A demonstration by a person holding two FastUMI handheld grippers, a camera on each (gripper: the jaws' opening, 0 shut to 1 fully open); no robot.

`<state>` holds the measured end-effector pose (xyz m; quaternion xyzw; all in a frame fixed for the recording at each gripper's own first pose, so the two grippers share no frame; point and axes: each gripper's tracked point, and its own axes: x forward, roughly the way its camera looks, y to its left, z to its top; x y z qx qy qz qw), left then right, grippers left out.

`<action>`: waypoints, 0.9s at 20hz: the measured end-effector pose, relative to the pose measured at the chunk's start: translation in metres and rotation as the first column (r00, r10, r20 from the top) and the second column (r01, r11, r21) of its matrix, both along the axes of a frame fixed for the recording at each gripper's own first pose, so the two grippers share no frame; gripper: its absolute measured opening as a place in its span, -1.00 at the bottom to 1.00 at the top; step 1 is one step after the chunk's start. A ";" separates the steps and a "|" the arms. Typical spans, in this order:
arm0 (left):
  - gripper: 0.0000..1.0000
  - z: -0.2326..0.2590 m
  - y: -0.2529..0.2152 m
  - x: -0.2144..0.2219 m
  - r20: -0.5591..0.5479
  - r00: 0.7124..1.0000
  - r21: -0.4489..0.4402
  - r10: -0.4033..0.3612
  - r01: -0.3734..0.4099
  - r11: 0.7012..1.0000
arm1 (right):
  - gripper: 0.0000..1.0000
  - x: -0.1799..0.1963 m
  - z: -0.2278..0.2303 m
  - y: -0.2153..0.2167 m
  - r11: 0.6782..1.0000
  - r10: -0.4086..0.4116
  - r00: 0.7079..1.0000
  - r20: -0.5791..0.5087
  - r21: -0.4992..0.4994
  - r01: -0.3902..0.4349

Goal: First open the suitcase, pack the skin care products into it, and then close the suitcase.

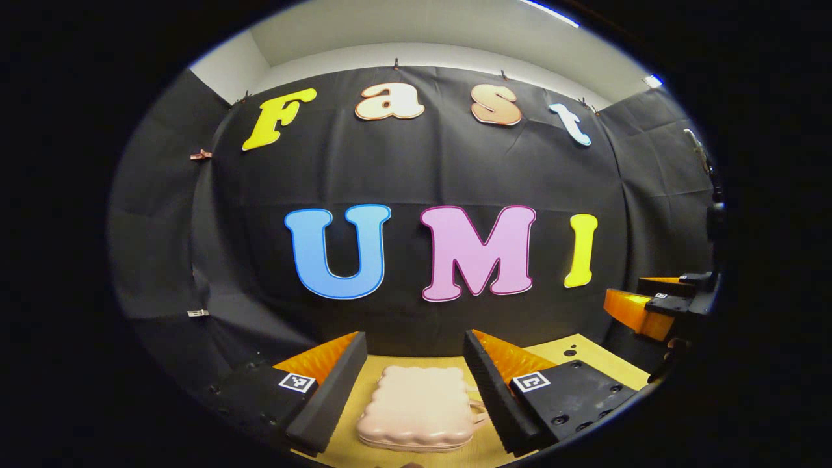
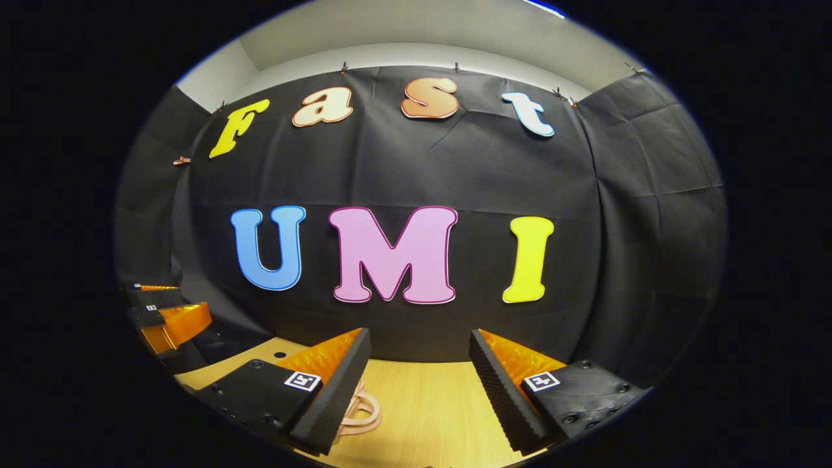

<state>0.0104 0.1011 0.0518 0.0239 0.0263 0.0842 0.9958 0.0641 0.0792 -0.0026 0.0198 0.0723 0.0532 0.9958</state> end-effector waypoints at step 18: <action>0.89 -0.009 0.020 -0.027 -0.012 0.996 -0.057 0.092 -0.092 0.994 | 0.94 -0.013 0.002 0.031 0.994 0.111 0.994 0.000 -0.009 -0.111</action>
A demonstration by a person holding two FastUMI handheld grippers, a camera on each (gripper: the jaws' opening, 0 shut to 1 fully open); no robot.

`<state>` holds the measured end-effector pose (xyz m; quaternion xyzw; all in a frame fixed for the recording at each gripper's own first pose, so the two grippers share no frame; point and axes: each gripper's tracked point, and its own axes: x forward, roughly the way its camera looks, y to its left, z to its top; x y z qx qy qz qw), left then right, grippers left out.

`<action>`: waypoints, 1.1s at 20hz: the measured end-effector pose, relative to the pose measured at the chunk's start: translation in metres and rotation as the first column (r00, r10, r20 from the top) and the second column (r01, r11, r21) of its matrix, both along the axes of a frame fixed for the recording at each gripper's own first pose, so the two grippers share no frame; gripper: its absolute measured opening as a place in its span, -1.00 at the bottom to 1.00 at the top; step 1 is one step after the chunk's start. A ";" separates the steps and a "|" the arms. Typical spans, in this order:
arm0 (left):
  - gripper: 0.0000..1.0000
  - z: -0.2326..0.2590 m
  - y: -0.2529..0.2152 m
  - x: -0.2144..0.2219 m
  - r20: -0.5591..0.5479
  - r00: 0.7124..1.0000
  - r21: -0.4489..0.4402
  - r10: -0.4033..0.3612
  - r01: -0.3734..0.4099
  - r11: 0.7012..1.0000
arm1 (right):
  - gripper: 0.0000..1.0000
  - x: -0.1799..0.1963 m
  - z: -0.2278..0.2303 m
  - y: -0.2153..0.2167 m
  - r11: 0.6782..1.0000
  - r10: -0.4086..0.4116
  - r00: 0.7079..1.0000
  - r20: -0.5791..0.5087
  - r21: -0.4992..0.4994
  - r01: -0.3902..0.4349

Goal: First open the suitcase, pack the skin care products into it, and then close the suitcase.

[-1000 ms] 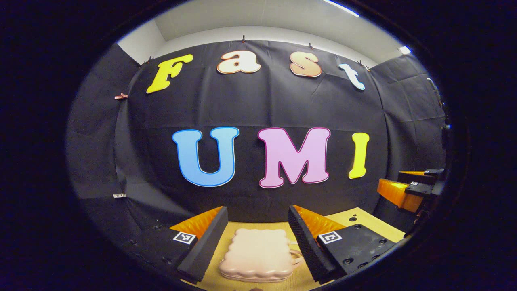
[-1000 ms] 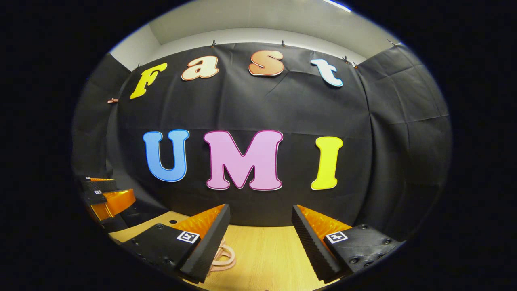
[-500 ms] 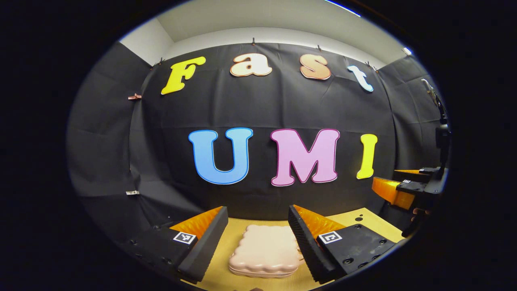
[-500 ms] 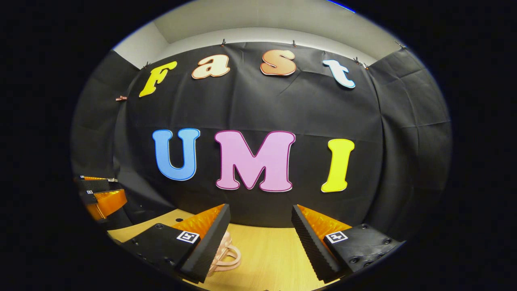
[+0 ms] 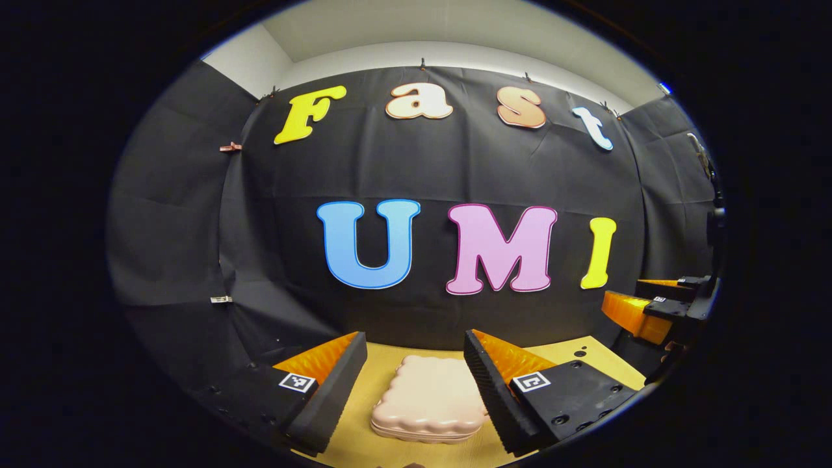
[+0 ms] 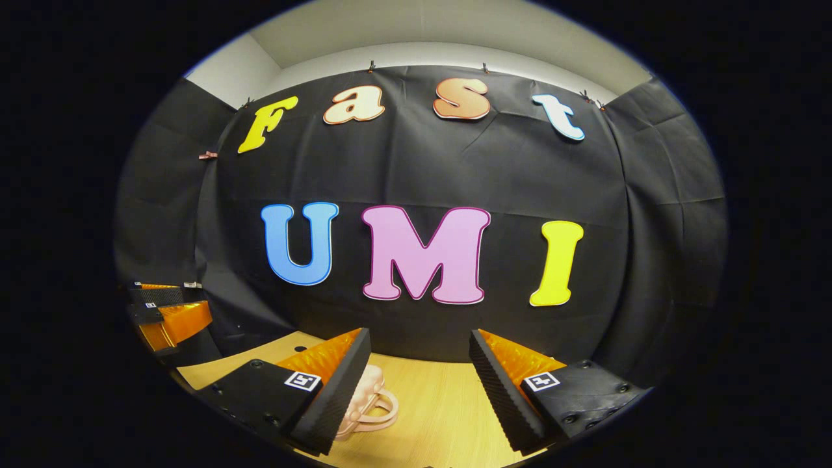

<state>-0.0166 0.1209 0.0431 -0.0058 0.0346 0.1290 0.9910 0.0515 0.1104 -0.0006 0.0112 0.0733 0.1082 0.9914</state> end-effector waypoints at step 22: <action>0.89 -0.015 0.004 -0.002 -0.003 0.999 0.004 0.038 -0.038 0.999 | 0.94 0.012 -0.017 0.004 1.000 0.014 0.999 -0.030 0.005 -0.013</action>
